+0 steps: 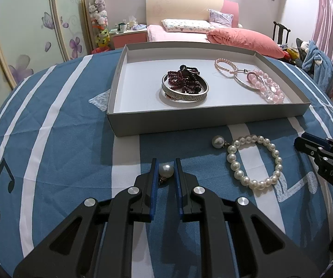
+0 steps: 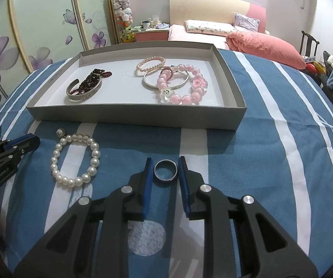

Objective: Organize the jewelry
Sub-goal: 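Carry the earring in left tool into the tray while right tool carries the ring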

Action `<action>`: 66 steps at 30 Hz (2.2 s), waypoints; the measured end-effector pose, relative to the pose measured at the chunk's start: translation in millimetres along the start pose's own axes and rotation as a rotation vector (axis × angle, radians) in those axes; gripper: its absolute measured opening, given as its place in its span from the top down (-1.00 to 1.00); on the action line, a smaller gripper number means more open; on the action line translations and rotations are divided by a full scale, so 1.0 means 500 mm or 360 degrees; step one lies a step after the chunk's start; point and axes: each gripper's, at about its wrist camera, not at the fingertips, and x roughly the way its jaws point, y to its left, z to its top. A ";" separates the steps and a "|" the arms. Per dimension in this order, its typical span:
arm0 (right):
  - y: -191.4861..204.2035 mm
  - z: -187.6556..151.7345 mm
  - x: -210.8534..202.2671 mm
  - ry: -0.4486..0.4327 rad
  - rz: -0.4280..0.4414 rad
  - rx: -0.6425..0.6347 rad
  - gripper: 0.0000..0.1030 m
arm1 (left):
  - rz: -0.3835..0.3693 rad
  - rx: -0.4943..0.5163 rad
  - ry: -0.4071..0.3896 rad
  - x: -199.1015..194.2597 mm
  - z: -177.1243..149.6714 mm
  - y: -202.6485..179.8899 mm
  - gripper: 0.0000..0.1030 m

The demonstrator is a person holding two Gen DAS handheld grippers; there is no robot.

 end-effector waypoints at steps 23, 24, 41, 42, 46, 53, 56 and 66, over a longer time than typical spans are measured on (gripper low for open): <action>0.036 -0.001 -0.123 -0.0388 0.0031 0.0036 0.58 | -0.0025 -0.0098 -0.0302 -0.088 -0.006 -0.004 0.73; 0.039 -0.001 -0.130 -0.0416 0.0032 0.0036 0.58 | -0.0024 -0.0098 -0.0325 -0.094 -0.005 -0.005 0.73; 0.097 0.010 -0.254 -0.0982 -0.0075 -0.0024 0.58 | 0.0055 -0.0076 -0.0752 -0.189 0.006 -0.022 0.73; 0.098 0.009 -0.257 -0.0999 -0.0085 -0.0029 0.58 | 0.0059 -0.0073 -0.0761 -0.192 0.005 -0.026 0.73; 0.098 0.012 -0.261 -0.1048 -0.0110 -0.0027 0.58 | 0.0067 -0.0066 -0.0790 -0.197 0.012 -0.033 0.73; 0.089 0.019 -0.261 -0.1074 -0.0116 0.0000 0.58 | 0.0067 -0.0051 -0.0815 -0.198 0.017 -0.042 0.73; 0.084 0.020 -0.259 -0.1076 -0.0116 0.0004 0.58 | 0.0066 -0.0047 -0.0818 -0.197 0.019 -0.041 0.73; 0.080 0.040 -0.251 -0.1084 -0.0120 0.0012 0.58 | 0.0071 -0.0022 -0.0831 -0.185 0.043 -0.042 0.73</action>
